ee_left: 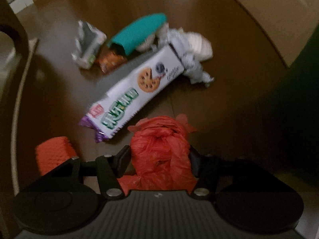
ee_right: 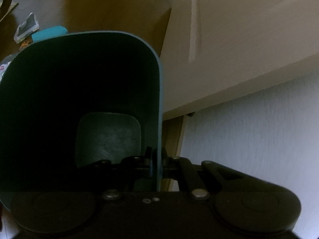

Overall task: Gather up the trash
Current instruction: 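Carry the red bag over the bin and open the left tool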

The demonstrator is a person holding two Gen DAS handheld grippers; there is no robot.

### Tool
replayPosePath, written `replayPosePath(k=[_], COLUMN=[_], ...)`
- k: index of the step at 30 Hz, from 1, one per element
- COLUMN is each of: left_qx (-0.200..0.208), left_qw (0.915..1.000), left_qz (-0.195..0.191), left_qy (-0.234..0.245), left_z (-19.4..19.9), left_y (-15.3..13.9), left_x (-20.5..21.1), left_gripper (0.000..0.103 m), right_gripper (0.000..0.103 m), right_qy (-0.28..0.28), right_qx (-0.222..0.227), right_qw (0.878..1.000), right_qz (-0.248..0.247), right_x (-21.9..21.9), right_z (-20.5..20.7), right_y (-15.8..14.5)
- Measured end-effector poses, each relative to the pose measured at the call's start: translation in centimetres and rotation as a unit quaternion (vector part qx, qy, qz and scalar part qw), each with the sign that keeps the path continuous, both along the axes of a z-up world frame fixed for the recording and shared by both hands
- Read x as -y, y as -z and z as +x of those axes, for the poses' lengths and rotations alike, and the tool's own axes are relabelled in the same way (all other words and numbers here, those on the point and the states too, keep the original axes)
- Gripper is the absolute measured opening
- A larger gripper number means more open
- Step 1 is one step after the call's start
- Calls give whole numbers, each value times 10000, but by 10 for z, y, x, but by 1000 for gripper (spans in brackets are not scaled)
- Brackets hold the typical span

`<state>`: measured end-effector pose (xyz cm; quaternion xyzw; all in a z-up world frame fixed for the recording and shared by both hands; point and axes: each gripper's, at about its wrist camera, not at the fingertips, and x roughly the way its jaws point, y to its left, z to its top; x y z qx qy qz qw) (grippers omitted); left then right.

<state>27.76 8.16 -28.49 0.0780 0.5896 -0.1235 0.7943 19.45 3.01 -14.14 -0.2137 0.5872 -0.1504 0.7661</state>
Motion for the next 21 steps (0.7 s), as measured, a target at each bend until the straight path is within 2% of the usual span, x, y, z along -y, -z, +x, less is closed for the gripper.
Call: replayPosePath(k=[6, 13, 18, 21], left_qx=[459, 1064, 1166, 1106], left_qw=[9985, 9909, 9833, 9800], left_qz=[-310, -681, -982, -1082], left_qy=[0, 456, 993, 1248], left_z=[-19, -49, -70, -71], left_y=[-86, -193, -237, -245], left_x=[-9, 7, 40, 64], left_gripper=[58, 58, 58, 58], right_gripper=[3, 3, 4, 4], right_qy=[-201, -311, -337, -289], right_qx=[119, 303, 420, 451], right_qw=[9997, 9989, 9982, 9981], right_qz=[107, 158, 247, 288], right_x=[-1, -3, -5, -2], right_z=[-8, -17, -27, -35], right_y=[0, -2, -6, -8])
